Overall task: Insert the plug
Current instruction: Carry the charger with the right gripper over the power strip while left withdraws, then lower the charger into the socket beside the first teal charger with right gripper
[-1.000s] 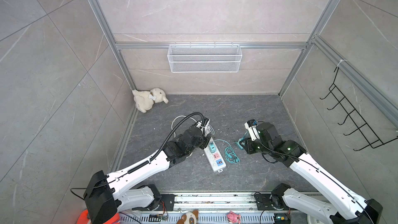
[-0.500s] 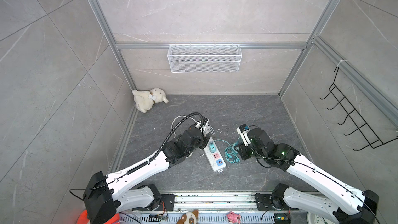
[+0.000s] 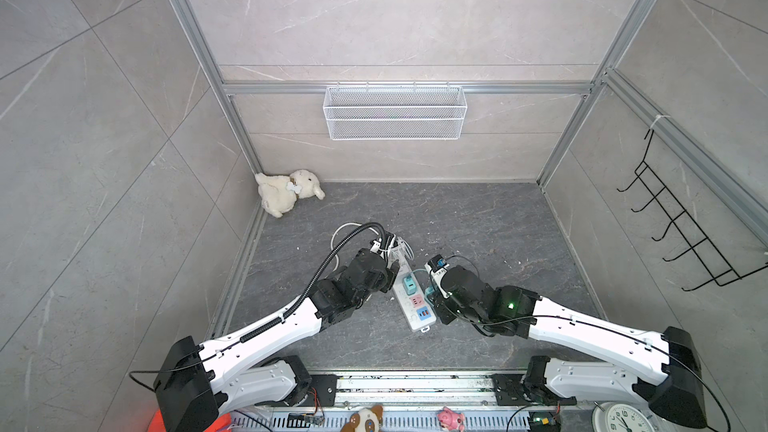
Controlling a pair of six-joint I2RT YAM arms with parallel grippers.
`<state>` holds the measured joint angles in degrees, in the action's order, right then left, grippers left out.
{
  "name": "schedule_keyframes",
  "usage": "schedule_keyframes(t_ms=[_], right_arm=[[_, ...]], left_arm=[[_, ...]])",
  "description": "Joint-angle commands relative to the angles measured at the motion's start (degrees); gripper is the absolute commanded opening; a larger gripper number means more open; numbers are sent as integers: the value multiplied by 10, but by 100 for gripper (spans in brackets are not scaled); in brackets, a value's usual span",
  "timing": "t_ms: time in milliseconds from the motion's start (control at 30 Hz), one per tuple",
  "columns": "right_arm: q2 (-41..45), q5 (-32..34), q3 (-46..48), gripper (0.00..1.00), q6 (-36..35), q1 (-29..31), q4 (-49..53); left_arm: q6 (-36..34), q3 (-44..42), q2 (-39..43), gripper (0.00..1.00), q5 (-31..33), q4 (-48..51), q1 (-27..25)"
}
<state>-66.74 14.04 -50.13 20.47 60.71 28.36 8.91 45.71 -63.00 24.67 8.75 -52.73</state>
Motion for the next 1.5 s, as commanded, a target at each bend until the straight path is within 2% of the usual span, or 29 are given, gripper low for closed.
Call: schedule_keyframes(t_ms=[0, 200, 433, 800, 1033, 1467], right_arm=[[-24, 36, -6, 5, 18, 11, -54], [-78, 68, -15, 5, 58, 26, -74], [-91, 74, -8, 5, 77, 38, -101], [-117, 127, 28, 5, 76, 63, -182], [-132, 127, 46, 5, 83, 65, -208], [-108, 140, 84, 5, 100, 64, -211]], left_arm=[[22, -11, 28, 67, 38, 12, 2], [45, -62, 77, 67, 49, 12, 2], [51, -96, 117, 67, 60, -2, 2], [68, -93, 91, 67, 50, -13, 1], [72, -83, 71, 66, 48, -15, 2], [68, -90, 62, 66, 41, -51, 1]])
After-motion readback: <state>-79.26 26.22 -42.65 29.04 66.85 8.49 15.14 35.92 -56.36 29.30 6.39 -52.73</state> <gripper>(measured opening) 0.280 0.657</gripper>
